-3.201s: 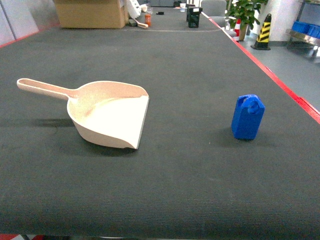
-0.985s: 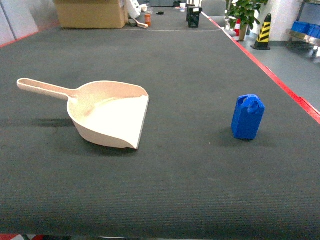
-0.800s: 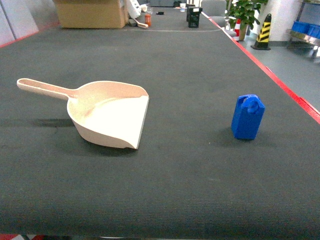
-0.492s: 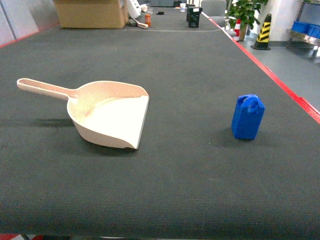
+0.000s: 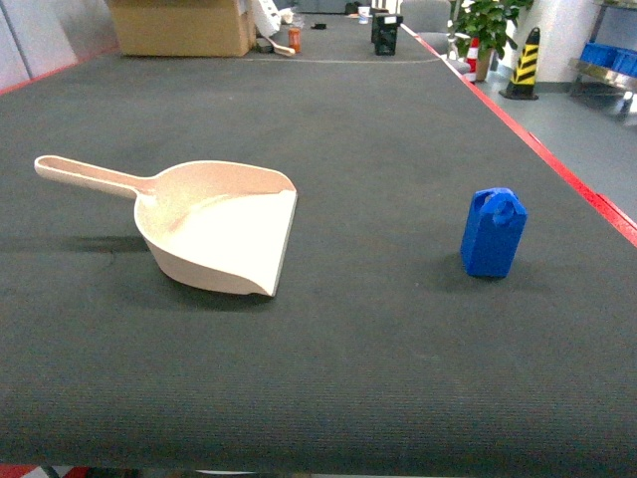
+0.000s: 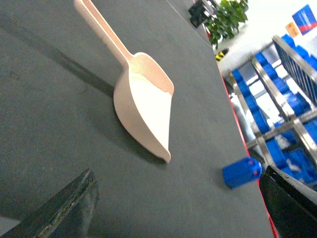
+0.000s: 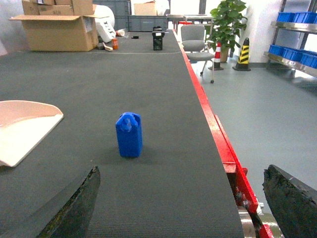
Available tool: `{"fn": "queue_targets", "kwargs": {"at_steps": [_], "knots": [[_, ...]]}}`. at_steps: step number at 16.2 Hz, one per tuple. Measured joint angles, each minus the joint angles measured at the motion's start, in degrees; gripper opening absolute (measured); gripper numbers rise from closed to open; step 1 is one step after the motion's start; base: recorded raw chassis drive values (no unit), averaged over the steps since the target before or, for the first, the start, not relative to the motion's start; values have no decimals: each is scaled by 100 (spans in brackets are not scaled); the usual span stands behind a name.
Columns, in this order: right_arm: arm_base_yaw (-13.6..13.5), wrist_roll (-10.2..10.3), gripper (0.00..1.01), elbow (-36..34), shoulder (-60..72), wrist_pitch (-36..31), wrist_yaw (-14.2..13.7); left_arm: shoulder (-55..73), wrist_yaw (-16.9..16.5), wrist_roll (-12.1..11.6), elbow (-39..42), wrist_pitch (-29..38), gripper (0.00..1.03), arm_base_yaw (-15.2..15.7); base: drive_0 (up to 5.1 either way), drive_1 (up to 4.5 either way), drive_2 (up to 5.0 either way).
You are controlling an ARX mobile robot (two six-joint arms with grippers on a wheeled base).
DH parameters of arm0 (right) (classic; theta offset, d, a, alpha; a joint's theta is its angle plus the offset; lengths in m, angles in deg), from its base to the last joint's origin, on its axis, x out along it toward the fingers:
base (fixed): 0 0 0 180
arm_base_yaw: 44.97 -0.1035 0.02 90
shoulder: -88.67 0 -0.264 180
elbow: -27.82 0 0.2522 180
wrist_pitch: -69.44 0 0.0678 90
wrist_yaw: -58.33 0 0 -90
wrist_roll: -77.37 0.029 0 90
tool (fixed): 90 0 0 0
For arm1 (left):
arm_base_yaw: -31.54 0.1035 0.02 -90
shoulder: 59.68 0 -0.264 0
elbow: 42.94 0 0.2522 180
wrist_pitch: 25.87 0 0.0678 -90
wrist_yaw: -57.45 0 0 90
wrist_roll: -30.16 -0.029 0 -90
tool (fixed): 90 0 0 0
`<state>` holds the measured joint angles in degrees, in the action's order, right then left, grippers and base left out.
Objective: Place part in tray to right shelf
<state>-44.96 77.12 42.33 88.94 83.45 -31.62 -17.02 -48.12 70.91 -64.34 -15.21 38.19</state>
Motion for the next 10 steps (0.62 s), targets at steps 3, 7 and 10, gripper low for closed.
{"fn": "queue_targets", "kwargs": {"at_steps": [3, 7, 10], "knots": [[0, 0, 98, 0, 0, -2, 0, 3320, 96, 994, -1239, 2422, 98, 7, 0, 0, 0], [0, 0, 98, 0, 0, -2, 0, 4780, 356, 1333, -1884, 2680, 98, 13, 0, 0, 0], [0, 0, 98, 0, 0, 0, 0, 4728, 354, 1333, -1884, 2671, 98, 2, 0, 0, 0]]}}
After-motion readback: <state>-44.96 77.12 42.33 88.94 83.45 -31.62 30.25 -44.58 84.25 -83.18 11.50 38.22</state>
